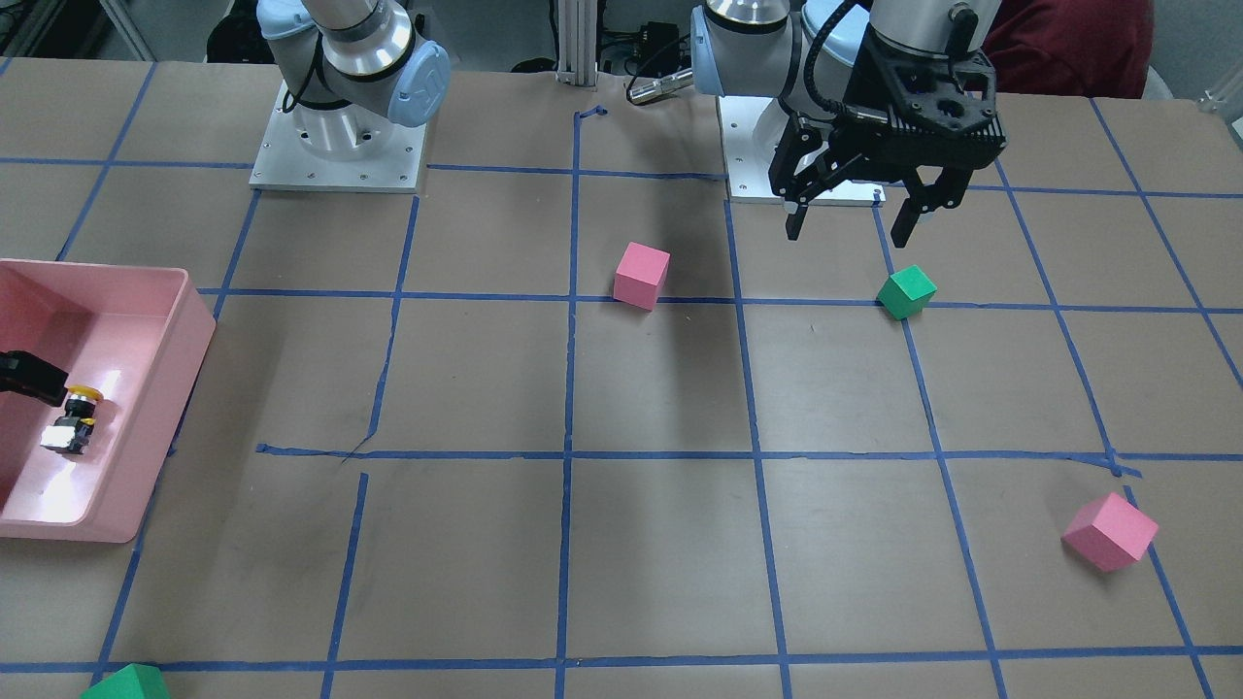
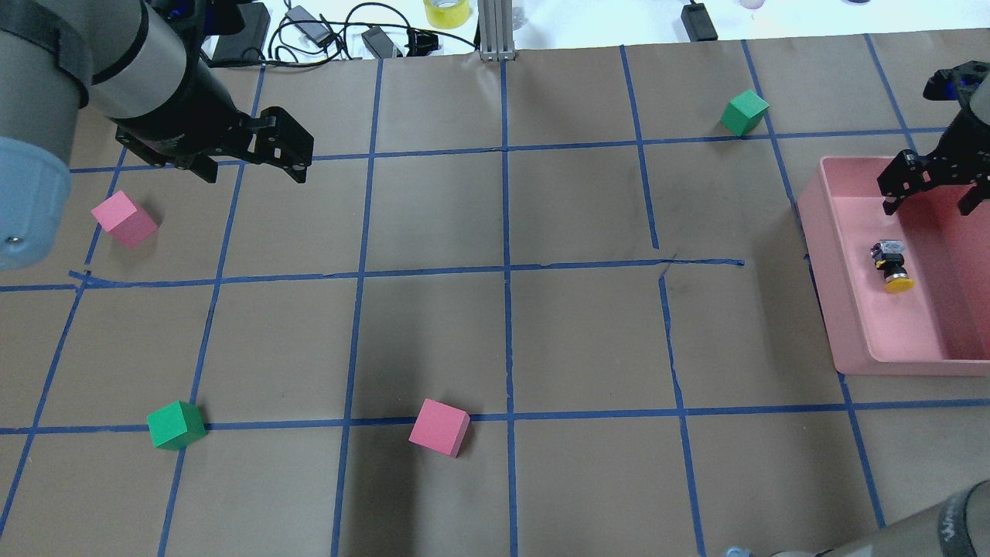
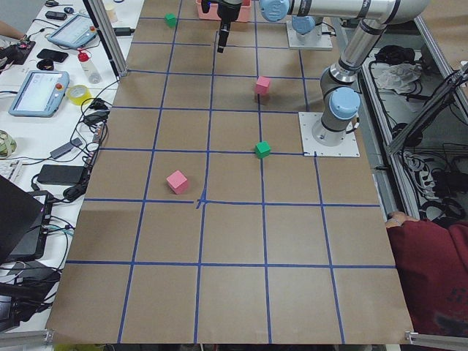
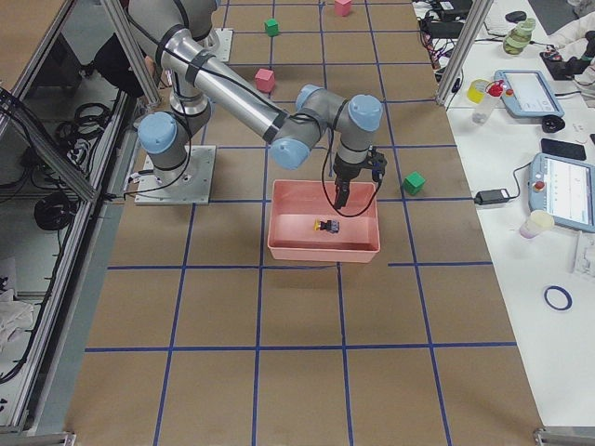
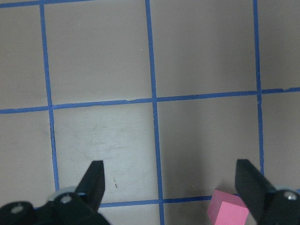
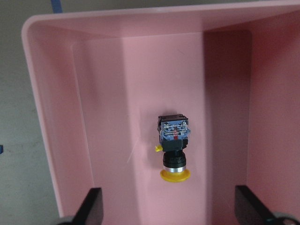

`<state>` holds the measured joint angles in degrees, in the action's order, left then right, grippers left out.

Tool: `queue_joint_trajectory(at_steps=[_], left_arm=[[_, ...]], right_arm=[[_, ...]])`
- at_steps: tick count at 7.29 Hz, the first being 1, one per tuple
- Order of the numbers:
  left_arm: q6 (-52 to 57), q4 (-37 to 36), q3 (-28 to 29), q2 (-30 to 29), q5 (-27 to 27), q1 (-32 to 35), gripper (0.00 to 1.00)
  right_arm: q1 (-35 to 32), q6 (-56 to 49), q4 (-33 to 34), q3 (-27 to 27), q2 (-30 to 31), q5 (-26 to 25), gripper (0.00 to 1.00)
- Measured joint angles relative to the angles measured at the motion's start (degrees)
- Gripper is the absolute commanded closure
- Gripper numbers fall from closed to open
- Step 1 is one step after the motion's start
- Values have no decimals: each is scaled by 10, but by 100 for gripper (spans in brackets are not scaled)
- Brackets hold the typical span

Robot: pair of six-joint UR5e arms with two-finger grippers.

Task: Align button upright
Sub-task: 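Move the right gripper over the pink tray above the yellow-capped button, then lower the right gripper and grasp the button switch in the tray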

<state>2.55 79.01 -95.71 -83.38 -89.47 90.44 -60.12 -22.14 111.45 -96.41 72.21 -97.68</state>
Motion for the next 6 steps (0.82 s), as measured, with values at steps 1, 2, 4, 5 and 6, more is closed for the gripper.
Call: queue_joint_trajectory(at_steps=[1,2,4,5,6], left_arm=[[0,0,0,0,0,0,0],[0,0,0,0,0,0,0],[0,0,0,1,0,0,0],[0,0,0,1,0,0,0],[0,0,0,1,0,0,0]], right_arm=[[11,0,6,-3,-15,-1,0],[27,-1,17,-16,-28,1,0],[40,0,59,-55,-37,6,0],[41,1,71,-69,-38,7,0],[42,1,76,-77,-41,8,0]])
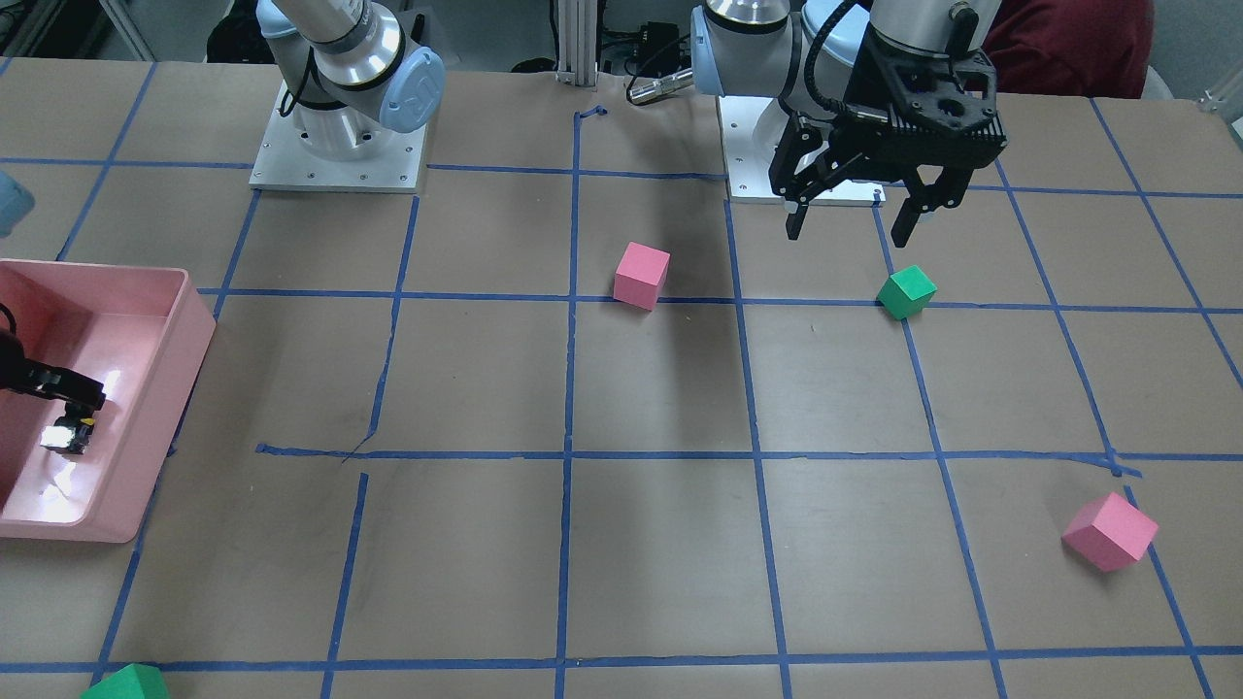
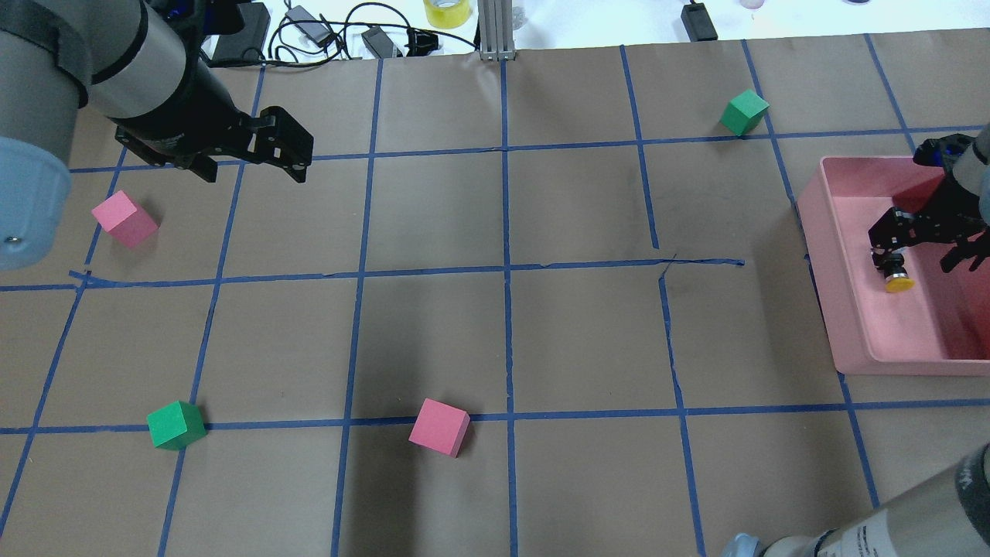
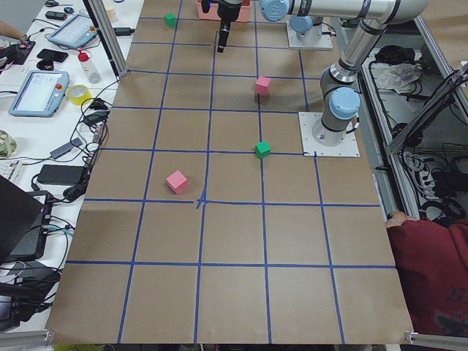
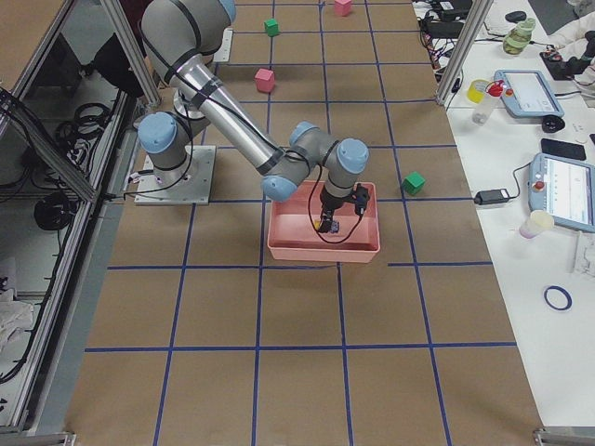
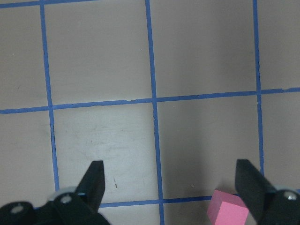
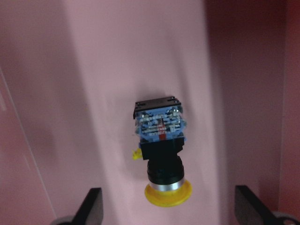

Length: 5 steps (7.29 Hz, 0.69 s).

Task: Align button upright
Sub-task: 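Lower the right gripper and grasp the button switch in the tray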

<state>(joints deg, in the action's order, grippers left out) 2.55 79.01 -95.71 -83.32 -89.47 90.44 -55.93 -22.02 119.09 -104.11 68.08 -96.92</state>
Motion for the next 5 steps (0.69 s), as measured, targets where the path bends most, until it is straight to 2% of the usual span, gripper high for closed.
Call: queue_joint_trajectory(at_steps=[2,3,5], left_arm=[[0,0,0,0,-1,0,0],[0,1,0,0,-1,0,0],[0,1,0,1,-1,0,0]], right_arm=[[0,0,11,-4,-11,0,0],[0,0,15,-5,-18,0,6],[0,0,17,-6,-24,-2,64]])
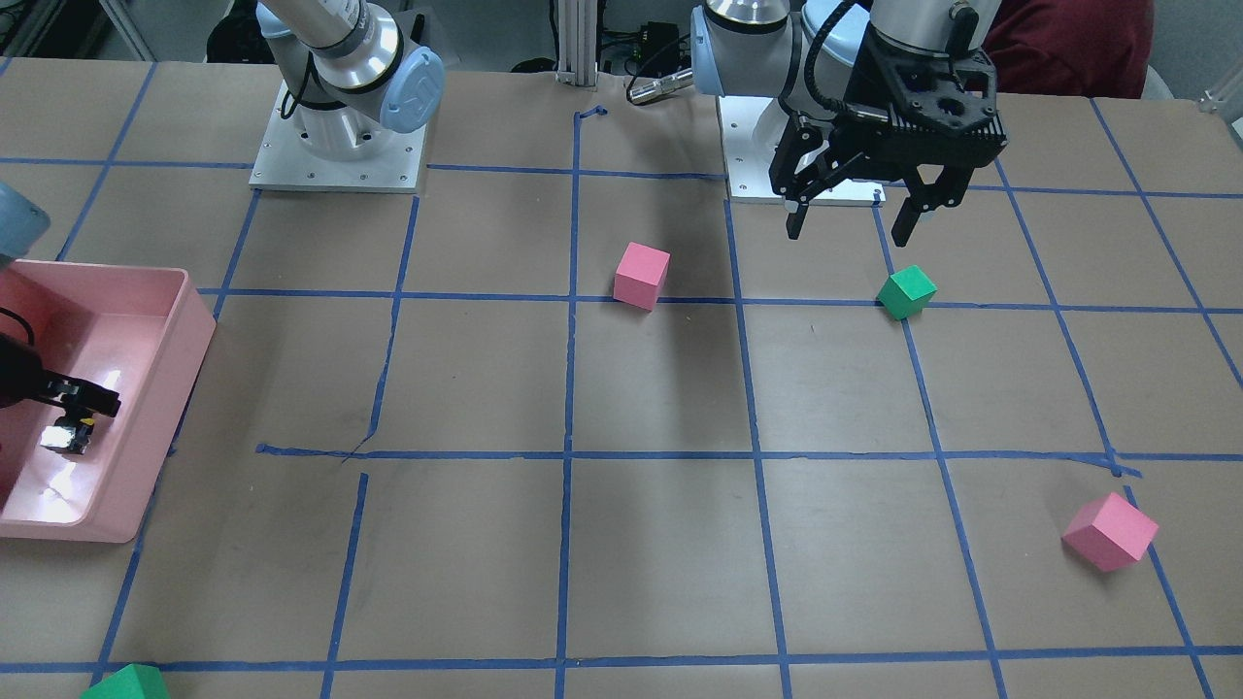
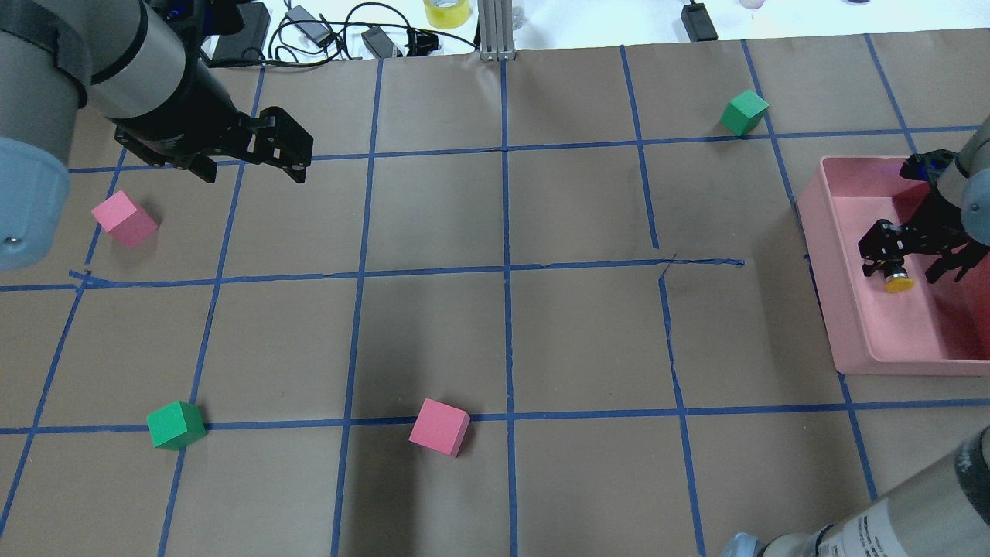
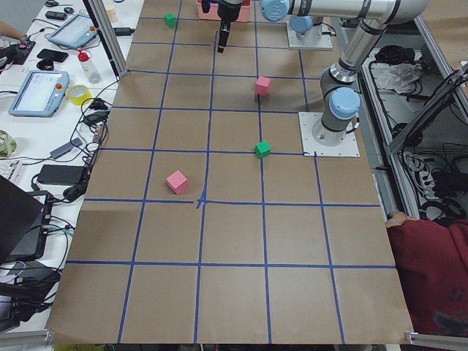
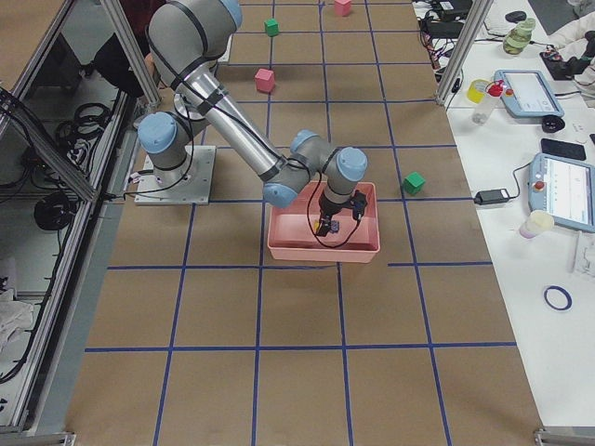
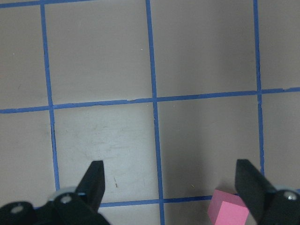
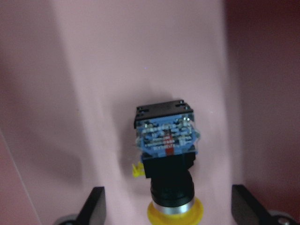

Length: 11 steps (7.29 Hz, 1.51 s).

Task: Align button upright
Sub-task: 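Lower the right gripper and grasp the button switch in the tray, then lift the button out of the tray and carry it to the table center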

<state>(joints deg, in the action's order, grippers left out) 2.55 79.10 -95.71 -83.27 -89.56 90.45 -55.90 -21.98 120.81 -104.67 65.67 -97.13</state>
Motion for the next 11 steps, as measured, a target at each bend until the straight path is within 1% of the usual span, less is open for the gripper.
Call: queue_joint_trajectory(at_steps=[1,5,8,9,11], left_arm=[[0,0,0,0,0,0,0],[0,-1,-9,5,1,1,0],[0,-1,-10,7,1,1,0],[0,-1,-10,7,1,1,0],[0,-1,-12,7,1,1,0]], right_arm=[[0,0,0,-1,-1,-2,100],[1,-4,-9,3,9,-8,100],[0,1,-41,10,61,-7,100],[-2,1,-60,23,76,-6,100],[-18,-3,-114,82,90,-1,100]])
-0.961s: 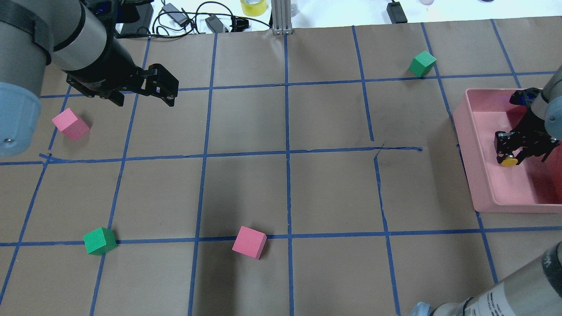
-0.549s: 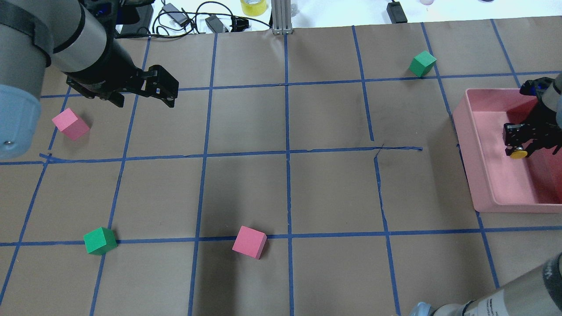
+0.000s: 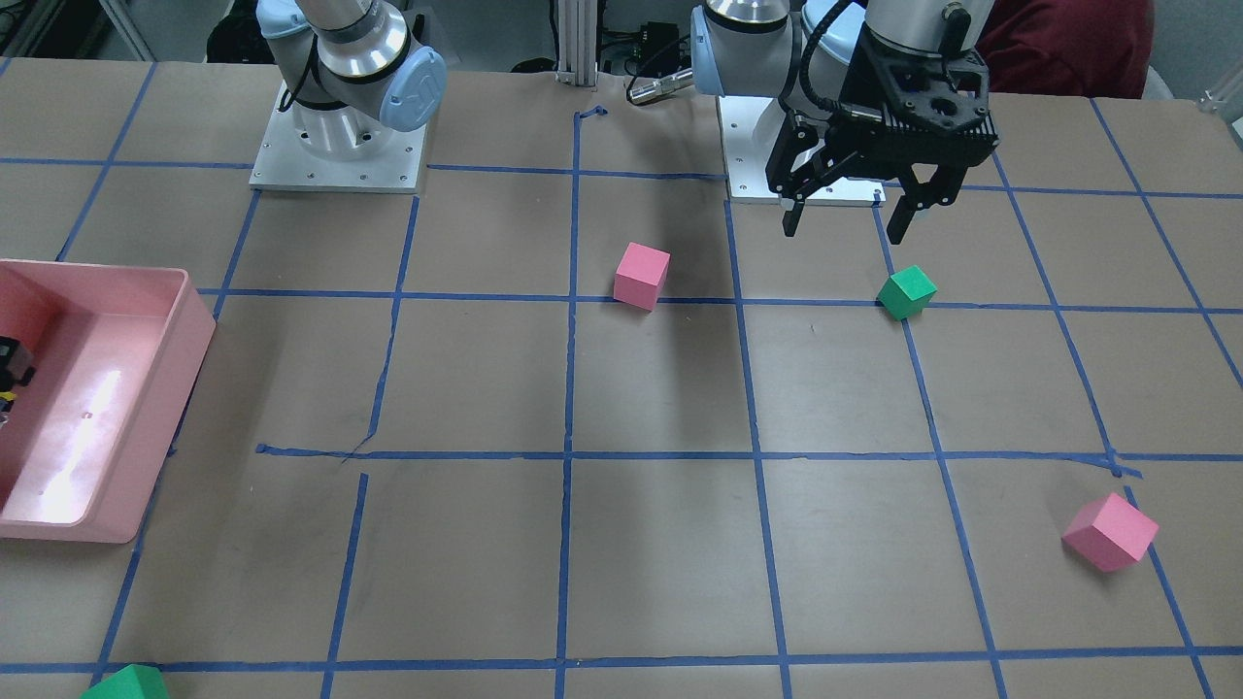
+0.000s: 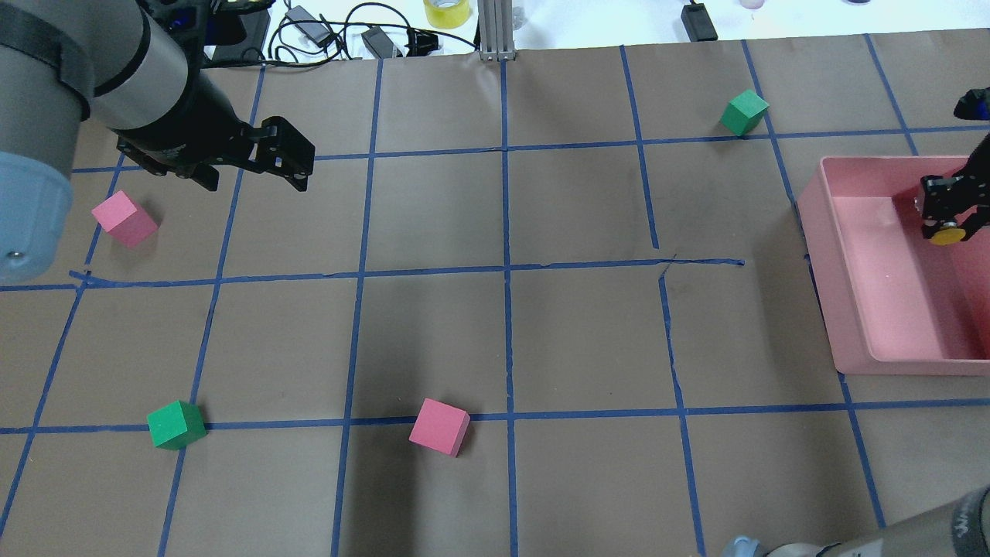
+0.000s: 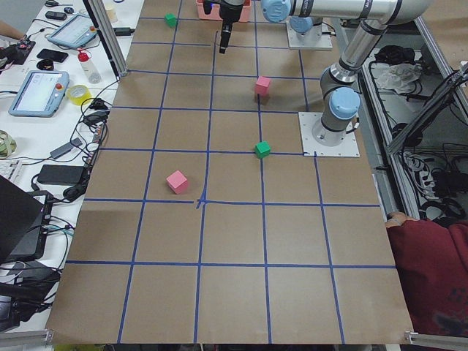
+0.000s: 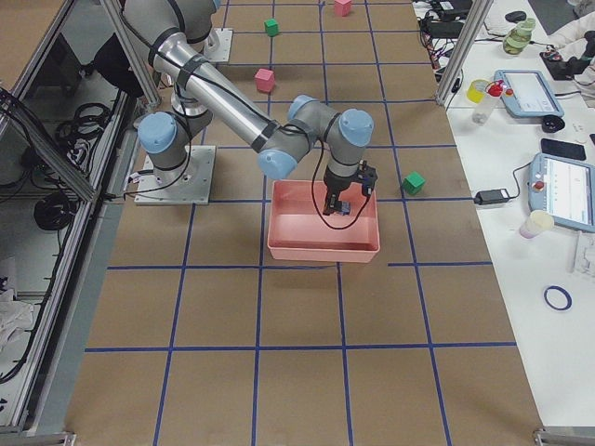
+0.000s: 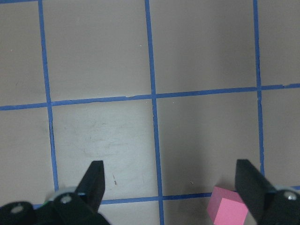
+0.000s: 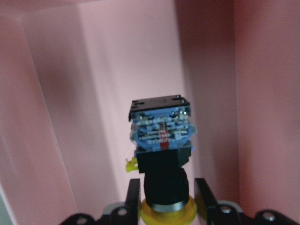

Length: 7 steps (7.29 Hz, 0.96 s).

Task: Align button upright
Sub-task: 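Lift the button out of the tray and carry it to the table center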

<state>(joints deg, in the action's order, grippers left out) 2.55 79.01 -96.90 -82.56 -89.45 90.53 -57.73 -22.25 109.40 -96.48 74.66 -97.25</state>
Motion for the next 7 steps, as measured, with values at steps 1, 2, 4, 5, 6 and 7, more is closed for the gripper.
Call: queue_joint_trajectory(at_steps=[1,2,4,5,6,7], left_arm=[[0,0,-1,0,0,0,0],[0,0,-1,0,0,0,0],[0,0,-1,1,0,0,0],[0,0,-1,1,0,0,0],[0,1,-2,2,0,0,0],[0,1,-2,2,0,0,0]], right_arm=[[-29,0,-21,31,5,2,100],[-76,2,-31,54,11,2,100],[-163,31,-36,68,16,5,100],[-209,71,-35,70,15,7,100],[-261,125,-31,70,11,13,100],[-305,178,-27,70,4,25,100]])
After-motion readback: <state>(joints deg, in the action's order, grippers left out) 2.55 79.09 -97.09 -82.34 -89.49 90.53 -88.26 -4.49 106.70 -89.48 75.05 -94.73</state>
